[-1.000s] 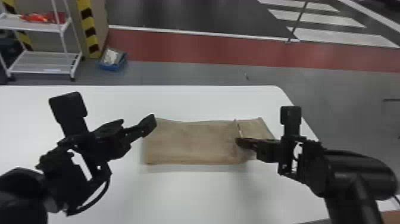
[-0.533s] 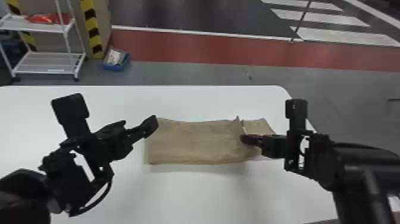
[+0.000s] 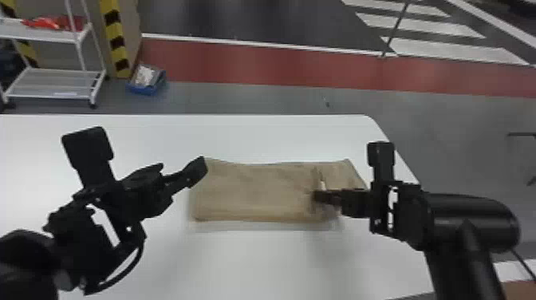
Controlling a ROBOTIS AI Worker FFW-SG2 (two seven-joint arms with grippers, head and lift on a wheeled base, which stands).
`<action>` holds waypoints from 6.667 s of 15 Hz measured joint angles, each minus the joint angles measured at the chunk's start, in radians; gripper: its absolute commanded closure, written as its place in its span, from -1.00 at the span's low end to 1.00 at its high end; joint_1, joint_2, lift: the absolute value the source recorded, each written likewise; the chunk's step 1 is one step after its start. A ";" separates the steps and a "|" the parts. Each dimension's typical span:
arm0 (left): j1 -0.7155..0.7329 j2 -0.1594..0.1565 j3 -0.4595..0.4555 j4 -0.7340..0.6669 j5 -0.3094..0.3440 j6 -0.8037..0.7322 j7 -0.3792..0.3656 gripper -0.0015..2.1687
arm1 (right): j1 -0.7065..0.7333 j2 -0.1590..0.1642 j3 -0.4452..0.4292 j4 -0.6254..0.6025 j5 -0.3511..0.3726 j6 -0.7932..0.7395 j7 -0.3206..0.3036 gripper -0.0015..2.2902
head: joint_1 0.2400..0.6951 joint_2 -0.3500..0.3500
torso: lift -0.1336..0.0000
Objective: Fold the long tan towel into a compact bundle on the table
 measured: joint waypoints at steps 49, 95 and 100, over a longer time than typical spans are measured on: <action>0.044 -0.008 0.004 -0.019 0.006 0.070 -0.017 -0.92 | 0.033 -0.006 -0.003 -0.147 0.071 0.037 0.005 0.42 | 1.00 -0.67 | -0.86; 0.058 -0.013 0.024 0.000 -0.002 0.092 -0.035 -0.92 | -0.159 -0.224 -0.202 0.081 -0.019 -0.043 0.072 0.42 | 1.00 -1.00 | -0.86; 0.051 -0.009 0.014 0.009 -0.002 0.092 -0.038 -0.92 | -0.176 -0.216 -0.123 0.226 0.049 -0.072 0.040 -1.00 | 1.00 -1.00 | -0.86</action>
